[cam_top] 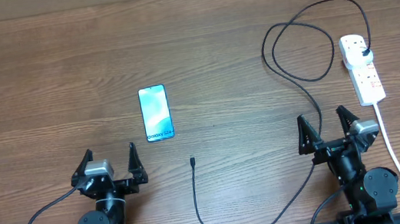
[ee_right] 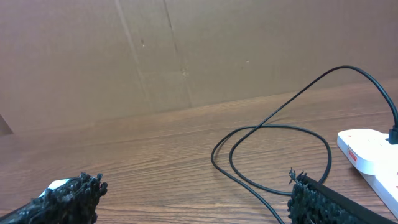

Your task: Plug charger to phone and switch on socket

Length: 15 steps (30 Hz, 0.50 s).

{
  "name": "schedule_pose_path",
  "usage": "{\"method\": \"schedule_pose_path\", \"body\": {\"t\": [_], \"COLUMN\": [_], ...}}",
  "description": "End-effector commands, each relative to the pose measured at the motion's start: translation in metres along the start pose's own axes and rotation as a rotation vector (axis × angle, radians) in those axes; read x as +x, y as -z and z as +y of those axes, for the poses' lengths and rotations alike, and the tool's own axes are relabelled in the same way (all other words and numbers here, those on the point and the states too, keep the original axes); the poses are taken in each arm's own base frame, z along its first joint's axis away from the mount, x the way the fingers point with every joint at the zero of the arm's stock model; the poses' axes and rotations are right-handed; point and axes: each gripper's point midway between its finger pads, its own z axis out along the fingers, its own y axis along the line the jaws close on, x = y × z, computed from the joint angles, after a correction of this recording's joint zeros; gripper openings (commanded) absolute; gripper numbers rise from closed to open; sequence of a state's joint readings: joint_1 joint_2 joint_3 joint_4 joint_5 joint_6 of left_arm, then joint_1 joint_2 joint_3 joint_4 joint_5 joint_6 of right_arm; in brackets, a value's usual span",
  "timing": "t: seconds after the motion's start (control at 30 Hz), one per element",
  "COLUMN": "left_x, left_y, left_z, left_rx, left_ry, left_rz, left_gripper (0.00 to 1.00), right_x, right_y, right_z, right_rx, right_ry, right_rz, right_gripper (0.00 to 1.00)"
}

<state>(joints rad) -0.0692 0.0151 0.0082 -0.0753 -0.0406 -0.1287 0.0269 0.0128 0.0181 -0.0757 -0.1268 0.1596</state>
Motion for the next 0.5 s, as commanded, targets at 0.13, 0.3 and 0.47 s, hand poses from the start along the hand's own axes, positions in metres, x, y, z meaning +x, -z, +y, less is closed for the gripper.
{"method": "schedule_pose_path", "body": {"t": [0.13, 0.3, 0.47], "left_x": [-0.015, -0.040, -0.083], "left_y": [0.010, 0.027, 0.054], "left_z": [-0.033, -0.034, -0.040], "left_rx": [0.184, 0.171, 0.178], "left_ry": [0.038, 0.074, 0.128], "left_rz": [0.018, 0.053, 0.054], "left_gripper": [1.00, 1.00, 1.00], "right_x": [0.002, 0.002, 0.002], "right_y": [0.000, 0.000, 0.000], "right_z": [0.001, 0.001, 0.001], "right_rx": [-0.008, -0.008, -0.008], "right_ry": [0.005, 0.005, 0.005], "right_rz": [-0.001, -0.001, -0.001], "right_gripper": [1.00, 1.00, 1.00]}}
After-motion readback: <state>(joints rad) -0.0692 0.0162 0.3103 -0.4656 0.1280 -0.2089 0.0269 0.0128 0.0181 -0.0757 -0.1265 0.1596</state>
